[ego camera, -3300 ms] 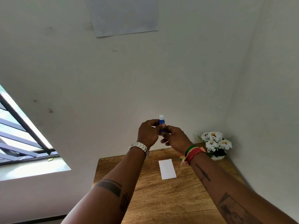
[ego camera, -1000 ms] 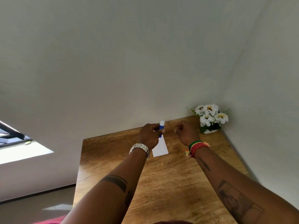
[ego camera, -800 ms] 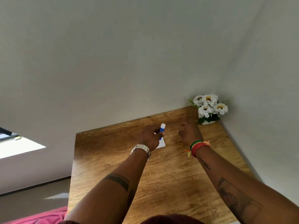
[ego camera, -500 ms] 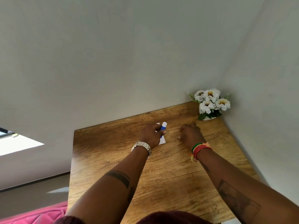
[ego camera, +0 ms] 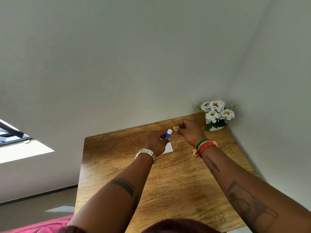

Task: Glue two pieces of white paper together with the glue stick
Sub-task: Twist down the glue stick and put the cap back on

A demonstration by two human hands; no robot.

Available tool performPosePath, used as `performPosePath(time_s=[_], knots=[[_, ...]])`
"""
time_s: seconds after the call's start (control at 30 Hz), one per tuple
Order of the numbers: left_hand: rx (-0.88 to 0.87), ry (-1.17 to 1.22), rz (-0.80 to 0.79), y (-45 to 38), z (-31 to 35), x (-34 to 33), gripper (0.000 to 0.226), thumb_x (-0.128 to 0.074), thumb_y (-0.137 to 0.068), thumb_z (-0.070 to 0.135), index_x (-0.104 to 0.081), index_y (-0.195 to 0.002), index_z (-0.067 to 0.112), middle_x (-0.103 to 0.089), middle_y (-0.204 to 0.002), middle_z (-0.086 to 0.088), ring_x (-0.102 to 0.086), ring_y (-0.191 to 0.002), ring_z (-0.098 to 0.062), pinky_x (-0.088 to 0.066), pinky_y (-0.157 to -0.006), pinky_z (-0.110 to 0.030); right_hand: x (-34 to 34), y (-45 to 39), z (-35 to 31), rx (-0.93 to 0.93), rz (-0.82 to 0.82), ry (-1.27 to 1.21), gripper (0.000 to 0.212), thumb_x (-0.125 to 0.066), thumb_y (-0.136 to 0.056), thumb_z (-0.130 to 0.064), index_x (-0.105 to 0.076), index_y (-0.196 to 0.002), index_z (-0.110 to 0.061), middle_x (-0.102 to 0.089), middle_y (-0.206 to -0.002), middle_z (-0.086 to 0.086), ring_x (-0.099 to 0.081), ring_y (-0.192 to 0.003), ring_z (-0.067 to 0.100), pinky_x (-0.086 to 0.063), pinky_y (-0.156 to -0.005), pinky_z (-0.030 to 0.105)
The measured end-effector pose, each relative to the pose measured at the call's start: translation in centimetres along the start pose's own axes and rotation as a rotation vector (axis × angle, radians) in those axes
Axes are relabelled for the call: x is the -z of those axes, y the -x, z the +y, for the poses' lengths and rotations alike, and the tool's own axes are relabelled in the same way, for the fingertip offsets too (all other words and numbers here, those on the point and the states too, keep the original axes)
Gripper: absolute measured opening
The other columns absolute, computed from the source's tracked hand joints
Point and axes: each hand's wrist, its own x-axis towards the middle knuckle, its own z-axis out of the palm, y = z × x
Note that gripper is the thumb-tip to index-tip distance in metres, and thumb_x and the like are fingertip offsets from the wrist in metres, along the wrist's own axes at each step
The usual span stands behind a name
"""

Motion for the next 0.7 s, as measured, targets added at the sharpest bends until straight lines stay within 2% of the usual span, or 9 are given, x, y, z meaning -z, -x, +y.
performPosePath(time_s=[0.1,0.2,0.27,0.4,0.47,0.6,0.7], knots=[[-0.025,-0.040,0.018,1.0,0.4,1.0,0.020,-0.072,-0.091,0.036,-0.077,-0.105,0.023,-0.068,-0.088,0.006,-0.058,-0.077,-0.013,-0.041,-0.065,-0.027,-0.1,0.7,-1.8,0.077,-0.051,0.005,0.016,-0.071,-0.093,-0.019,-0.075,-0.107,-0.024,-0.074,-0.103,-0.008,-0.068,-0.097,0.006,-0.052,-0.081,0.022],[-0.044,-0.091,0.025,1.7,0.6,1.9,0.016,-0.070,-0.092,0.037,-0.076,-0.099,0.024,-0.067,-0.078,0.005,-0.060,-0.072,-0.017,-0.042,-0.062,-0.027,-0.3,1.6,-3.2,0.116,-0.092,0.058,0.019,-0.068,-0.095,-0.019,-0.075,-0.111,-0.026,-0.073,-0.104,-0.011,-0.067,-0.096,0.004,-0.048,-0.073,0.014],[-0.050,-0.126,0.026,2.1,0.8,2.4,0.014,-0.068,-0.093,0.038,-0.074,-0.096,0.025,-0.066,-0.075,0.004,-0.060,-0.069,-0.019,-0.041,-0.059,-0.026,-0.4,2.0,-3.9,0.144,-0.097,0.113,0.022,-0.065,-0.097,-0.016,-0.074,-0.115,-0.023,-0.073,-0.110,-0.006,-0.066,-0.102,0.009,-0.048,-0.078,0.017],[-0.051,-0.120,0.050,2.9,1.1,3.1,0.024,-0.067,-0.094,0.037,-0.075,-0.109,0.020,-0.070,-0.084,-0.001,-0.061,-0.072,-0.018,-0.040,-0.059,-0.025,-0.5,2.9,-5.1,0.196,-0.080,0.205,0.027,-0.059,-0.099,-0.011,-0.073,-0.121,-0.018,-0.071,-0.124,0.001,-0.063,-0.114,0.018,-0.051,-0.099,0.030],[-0.053,-0.122,0.057,3.2,1.3,3.2,0.025,-0.068,-0.094,0.037,-0.075,-0.110,0.019,-0.068,-0.084,0.000,-0.059,-0.071,-0.016,-0.037,-0.058,-0.023,-0.4,3.2,-5.5,0.212,-0.078,0.246,0.029,-0.057,-0.100,-0.009,-0.072,-0.123,-0.017,-0.070,-0.128,0.003,-0.063,-0.118,0.020,-0.049,-0.104,0.033],[-0.053,-0.112,0.064,3.7,1.6,3.4,0.025,-0.067,-0.094,0.037,-0.076,-0.109,0.019,-0.068,-0.083,0.000,-0.059,-0.070,-0.015,-0.038,-0.058,-0.024,-0.3,4.1,-6.0,0.259,-0.110,0.274,0.031,-0.056,-0.102,-0.010,-0.070,-0.128,-0.018,-0.068,-0.132,0.003,-0.061,-0.121,0.021,-0.049,-0.106,0.035],[-0.053,-0.102,0.069,4.0,1.8,3.6,0.026,-0.065,-0.095,0.039,-0.076,-0.107,0.019,-0.069,-0.082,0.000,-0.060,-0.072,-0.017,-0.038,-0.058,-0.024,-0.3,4.5,-5.9,0.278,-0.114,0.259,0.034,-0.058,-0.100,-0.011,-0.064,-0.132,-0.023,-0.069,-0.126,0.001,-0.064,-0.114,0.019,-0.052,-0.094,0.026]])
